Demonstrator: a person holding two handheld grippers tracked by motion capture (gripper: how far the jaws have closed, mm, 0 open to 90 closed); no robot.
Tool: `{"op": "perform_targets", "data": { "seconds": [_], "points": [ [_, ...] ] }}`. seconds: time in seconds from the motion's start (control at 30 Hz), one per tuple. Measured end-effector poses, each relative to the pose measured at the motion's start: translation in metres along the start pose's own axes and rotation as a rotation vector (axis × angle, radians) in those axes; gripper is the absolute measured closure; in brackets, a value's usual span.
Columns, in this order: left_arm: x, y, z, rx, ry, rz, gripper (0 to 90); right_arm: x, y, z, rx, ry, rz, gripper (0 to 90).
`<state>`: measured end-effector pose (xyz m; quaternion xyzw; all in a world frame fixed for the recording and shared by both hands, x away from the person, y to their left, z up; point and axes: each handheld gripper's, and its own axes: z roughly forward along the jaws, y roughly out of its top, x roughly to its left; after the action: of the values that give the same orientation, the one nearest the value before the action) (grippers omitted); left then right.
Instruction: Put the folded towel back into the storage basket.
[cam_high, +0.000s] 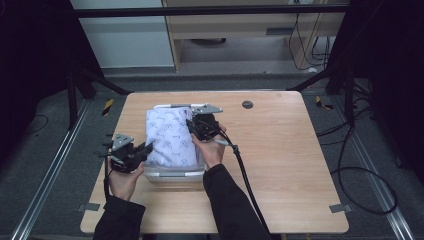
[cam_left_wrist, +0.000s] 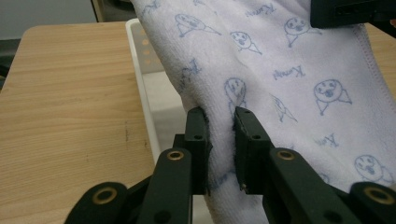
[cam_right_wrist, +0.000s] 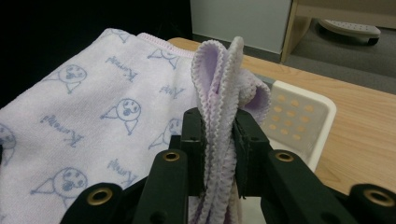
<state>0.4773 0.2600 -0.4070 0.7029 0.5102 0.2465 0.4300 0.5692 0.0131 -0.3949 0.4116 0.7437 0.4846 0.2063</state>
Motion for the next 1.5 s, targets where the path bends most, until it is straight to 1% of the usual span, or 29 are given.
{"op": "perform_targets", "data": {
  "seconds": [0.07, 0.13, 0.37, 0.5, 0.7, 0.83, 1.0, 1.1, 1.23, 1.3, 1.37, 1.4, 1.47, 1.5],
  "points": [
    [-0.001, -0.002, 0.004, 0.012, 0.003, 0.004, 76.2, -0.001, -0.002, 0.002, 0.007, -0.003, 0.004, 76.4],
    [-0.001, -0.004, 0.006, 0.022, 0.005, 0.013, 76.2, -0.001, -0.005, 0.003, 0.009, -0.006, -0.002, 76.4],
    [0.001, -0.009, 0.014, 0.049, 0.003, 0.008, 76.2, -0.004, -0.015, 0.009, 0.028, -0.011, 0.009, 76.2],
    [-0.001, -0.011, 0.019, 0.067, 0.012, 0.020, 76.2, -0.005, -0.021, 0.013, 0.042, -0.017, 0.007, 76.1],
    [0.000, -0.014, 0.023, 0.078, 0.020, 0.023, 76.1, -0.006, -0.023, 0.018, 0.047, -0.016, 0.011, 76.1],
    [-0.001, -0.016, 0.027, 0.089, 0.027, 0.028, 76.0, -0.005, -0.025, 0.021, 0.055, -0.025, 0.003, 75.9],
    [0.001, -0.017, 0.030, 0.097, 0.031, 0.022, 75.6, -0.006, -0.029, 0.024, 0.063, -0.035, 0.005, 75.1],
    [0.001, -0.018, 0.033, 0.111, 0.036, 0.020, 75.3, -0.005, -0.031, 0.026, 0.066, -0.039, 0.002, 75.0],
    [0.002, -0.020, 0.035, 0.131, 0.040, 0.020, 73.3, -0.005, -0.034, 0.029, 0.084, -0.050, 0.002, 74.6],
    [0.002, -0.020, 0.036, 0.133, 0.046, 0.020, 71.8, -0.006, -0.035, 0.030, 0.091, -0.052, -0.004, 73.8],
    [0.002, -0.020, 0.036, 0.133, 0.059, 0.024, 69.8, -0.006, -0.036, 0.031, 0.101, -0.063, -0.009, 72.9],
    [0.001, -0.020, 0.036, 0.129, 0.070, 0.025, 69.7, -0.006, -0.037, 0.032, 0.105, -0.066, -0.007, 72.6],
    [0.002, -0.019, 0.034, 0.117, 0.065, 0.015, 68.0, -0.007, -0.038, 0.033, 0.116, -0.070, -0.016, 71.7],
    [0.002, -0.019, 0.033, 0.114, 0.073, 0.017, 67.1, -0.008, -0.039, 0.033, 0.120, -0.067, -0.018, 71.1]
  ]
}}
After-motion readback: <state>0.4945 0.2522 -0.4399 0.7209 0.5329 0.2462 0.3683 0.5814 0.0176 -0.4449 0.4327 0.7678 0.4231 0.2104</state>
